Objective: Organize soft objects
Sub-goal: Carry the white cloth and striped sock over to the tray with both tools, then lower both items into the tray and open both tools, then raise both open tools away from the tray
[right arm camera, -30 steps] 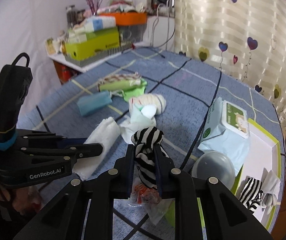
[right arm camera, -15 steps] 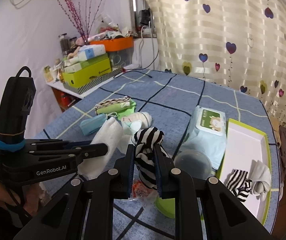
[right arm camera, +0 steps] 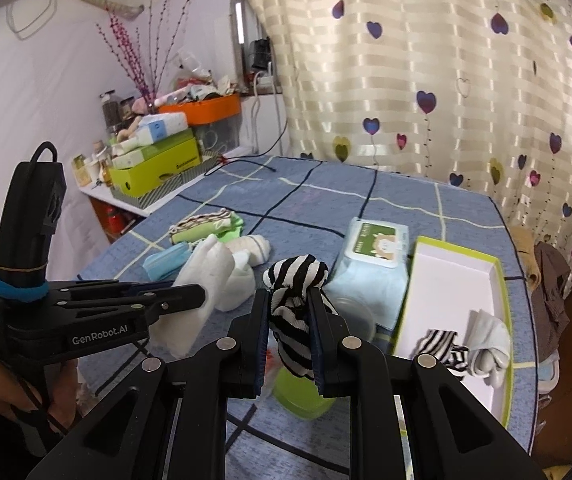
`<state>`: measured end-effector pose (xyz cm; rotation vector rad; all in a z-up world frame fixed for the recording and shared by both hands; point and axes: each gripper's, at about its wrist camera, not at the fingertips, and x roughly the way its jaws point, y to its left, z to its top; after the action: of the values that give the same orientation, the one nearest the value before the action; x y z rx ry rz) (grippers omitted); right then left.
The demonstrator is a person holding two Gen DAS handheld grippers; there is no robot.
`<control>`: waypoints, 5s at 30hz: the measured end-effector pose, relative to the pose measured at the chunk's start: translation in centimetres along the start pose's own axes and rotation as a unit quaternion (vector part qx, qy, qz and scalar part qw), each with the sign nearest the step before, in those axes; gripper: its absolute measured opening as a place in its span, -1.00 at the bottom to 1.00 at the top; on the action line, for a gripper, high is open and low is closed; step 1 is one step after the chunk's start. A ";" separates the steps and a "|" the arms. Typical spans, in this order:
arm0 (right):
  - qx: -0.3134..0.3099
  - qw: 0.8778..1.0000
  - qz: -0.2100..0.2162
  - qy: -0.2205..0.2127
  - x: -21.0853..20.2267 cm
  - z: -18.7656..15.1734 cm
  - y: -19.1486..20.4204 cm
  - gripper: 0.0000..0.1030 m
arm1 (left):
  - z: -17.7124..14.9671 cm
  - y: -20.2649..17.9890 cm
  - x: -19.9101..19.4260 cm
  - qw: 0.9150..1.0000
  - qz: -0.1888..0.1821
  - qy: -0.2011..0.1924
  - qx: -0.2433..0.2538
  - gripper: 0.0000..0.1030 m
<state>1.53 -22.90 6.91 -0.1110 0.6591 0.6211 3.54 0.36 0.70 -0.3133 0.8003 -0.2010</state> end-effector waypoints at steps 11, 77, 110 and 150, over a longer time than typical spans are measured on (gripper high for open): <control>0.018 1.000 -0.019 -0.013 -2.0 -0.6 -2.2 -0.66 | 0.3 -2.5 0.1 1.000 -0.004 -0.006 0.024 -0.63; 0.137 0.986 -0.093 0.013 -3.6 -6.7 -15.1 -0.66 | -0.6 -16.0 8.3 0.984 -0.088 0.086 0.125 -0.63; 0.165 0.980 -0.085 0.076 5.1 -7.0 -21.7 -0.66 | 1.0 -16.9 16.8 0.984 -0.047 0.146 0.093 -0.63; 0.133 0.983 -0.127 0.027 -4.7 -6.1 -13.7 0.03 | 0.4 -15.2 5.9 0.983 -0.127 0.055 0.117 -0.23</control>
<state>3.11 -38.17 3.61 0.0366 0.7613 0.2813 6.96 -15.46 2.34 -0.1818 0.8362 -0.5520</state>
